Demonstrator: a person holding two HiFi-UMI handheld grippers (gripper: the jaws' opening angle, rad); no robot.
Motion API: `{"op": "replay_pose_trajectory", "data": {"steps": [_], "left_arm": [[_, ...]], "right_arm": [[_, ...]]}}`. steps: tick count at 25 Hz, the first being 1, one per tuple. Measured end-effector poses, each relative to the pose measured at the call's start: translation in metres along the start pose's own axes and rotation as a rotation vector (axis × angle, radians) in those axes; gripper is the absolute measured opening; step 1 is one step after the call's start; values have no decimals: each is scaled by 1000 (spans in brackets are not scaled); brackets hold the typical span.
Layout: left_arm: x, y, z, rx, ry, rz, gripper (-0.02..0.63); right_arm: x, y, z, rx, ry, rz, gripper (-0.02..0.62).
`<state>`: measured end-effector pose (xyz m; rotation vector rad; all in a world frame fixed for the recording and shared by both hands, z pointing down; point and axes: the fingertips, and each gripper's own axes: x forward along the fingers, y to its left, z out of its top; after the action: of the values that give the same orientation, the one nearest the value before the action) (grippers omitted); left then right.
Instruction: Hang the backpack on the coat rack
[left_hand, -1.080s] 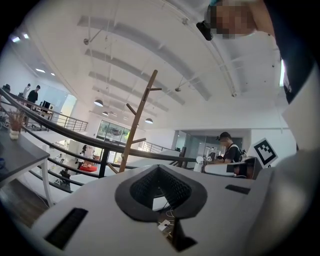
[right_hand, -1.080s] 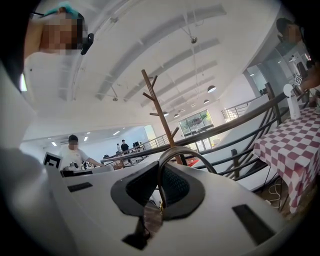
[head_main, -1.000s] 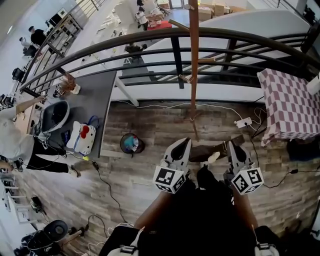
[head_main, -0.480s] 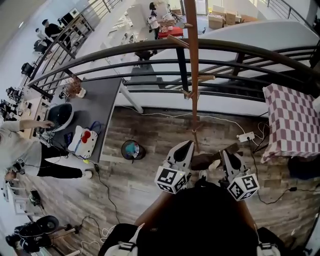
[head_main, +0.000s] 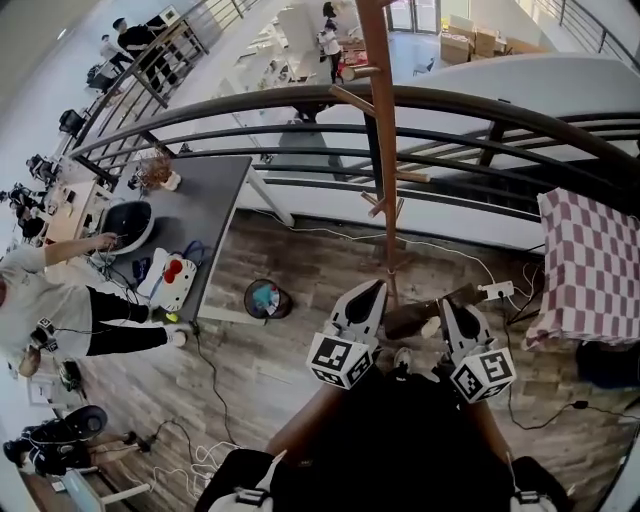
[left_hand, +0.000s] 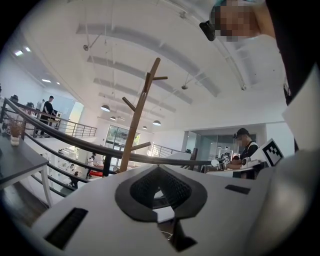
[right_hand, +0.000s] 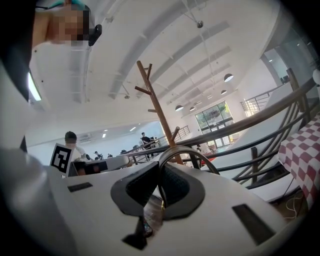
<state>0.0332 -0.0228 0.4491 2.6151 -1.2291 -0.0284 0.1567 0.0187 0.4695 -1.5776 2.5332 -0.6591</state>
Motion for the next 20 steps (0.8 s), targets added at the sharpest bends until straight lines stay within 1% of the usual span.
{"op": "replay_pose_trajectory", "data": {"steps": [5,9,12,17,20], "left_arm": [[8,5,6,-6,-6,26,8],[14,14,6,-3,5,26,9],[24,28,10,-6,4,14,8],[37,47,14,-4,16,-28,9],[43,61,20,-13,-2,-42,8]], "right_arm": [[15,-11,14,-15,-7,23,26],[24,-16,19,-17,-6,25,26],[38,-20,24,-26,-4,10,26],[57,-20,23,-16,11,-2,26],[71,-23,23,-18,21,-16,26]]}}
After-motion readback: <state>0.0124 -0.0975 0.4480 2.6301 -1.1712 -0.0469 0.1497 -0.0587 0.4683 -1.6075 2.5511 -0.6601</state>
